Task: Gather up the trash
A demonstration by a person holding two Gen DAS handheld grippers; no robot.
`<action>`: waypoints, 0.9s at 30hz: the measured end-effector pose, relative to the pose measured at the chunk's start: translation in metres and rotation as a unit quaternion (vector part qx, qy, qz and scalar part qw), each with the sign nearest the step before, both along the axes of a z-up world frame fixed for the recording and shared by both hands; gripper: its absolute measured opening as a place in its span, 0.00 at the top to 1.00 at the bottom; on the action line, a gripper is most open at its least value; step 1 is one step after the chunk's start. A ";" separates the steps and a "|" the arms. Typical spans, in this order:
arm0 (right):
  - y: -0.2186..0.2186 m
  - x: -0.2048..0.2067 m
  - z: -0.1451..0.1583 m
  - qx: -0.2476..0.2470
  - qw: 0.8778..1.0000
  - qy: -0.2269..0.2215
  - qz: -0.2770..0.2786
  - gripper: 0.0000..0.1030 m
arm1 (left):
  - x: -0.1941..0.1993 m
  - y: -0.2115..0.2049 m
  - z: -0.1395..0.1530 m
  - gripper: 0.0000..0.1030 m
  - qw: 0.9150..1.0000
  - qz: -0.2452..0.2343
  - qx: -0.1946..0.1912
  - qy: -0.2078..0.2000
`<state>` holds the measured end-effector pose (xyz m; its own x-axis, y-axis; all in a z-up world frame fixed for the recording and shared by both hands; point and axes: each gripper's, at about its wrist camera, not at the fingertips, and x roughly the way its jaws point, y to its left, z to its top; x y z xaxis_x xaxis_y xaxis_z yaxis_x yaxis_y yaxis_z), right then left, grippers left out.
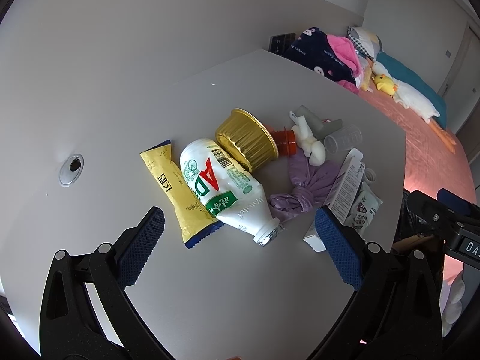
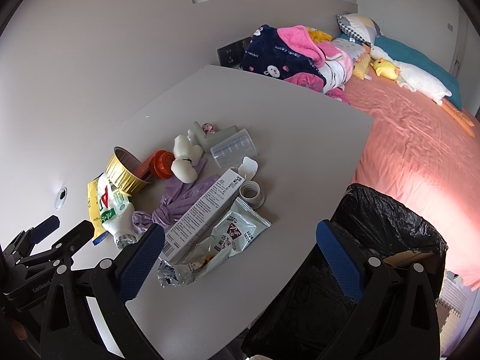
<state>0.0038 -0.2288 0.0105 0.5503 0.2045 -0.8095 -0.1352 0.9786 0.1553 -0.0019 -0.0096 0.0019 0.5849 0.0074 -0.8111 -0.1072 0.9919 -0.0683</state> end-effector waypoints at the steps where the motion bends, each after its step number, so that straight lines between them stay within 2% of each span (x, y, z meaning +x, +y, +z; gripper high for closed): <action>1: 0.000 0.000 0.000 0.000 1.000 0.000 0.000 0.03 | 0.000 0.000 0.000 0.06 1.000 -0.001 -0.001 0.001; 27: -0.002 0.000 0.000 -0.001 1.000 -0.002 0.000 0.03 | -0.002 -0.007 0.002 0.06 1.000 -0.006 -0.002 -0.003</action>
<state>0.0035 -0.2305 0.0108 0.5542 0.2023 -0.8074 -0.1350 0.9790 0.1526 -0.0035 -0.0161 0.0040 0.5894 -0.0028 -0.8078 -0.0950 0.9928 -0.0727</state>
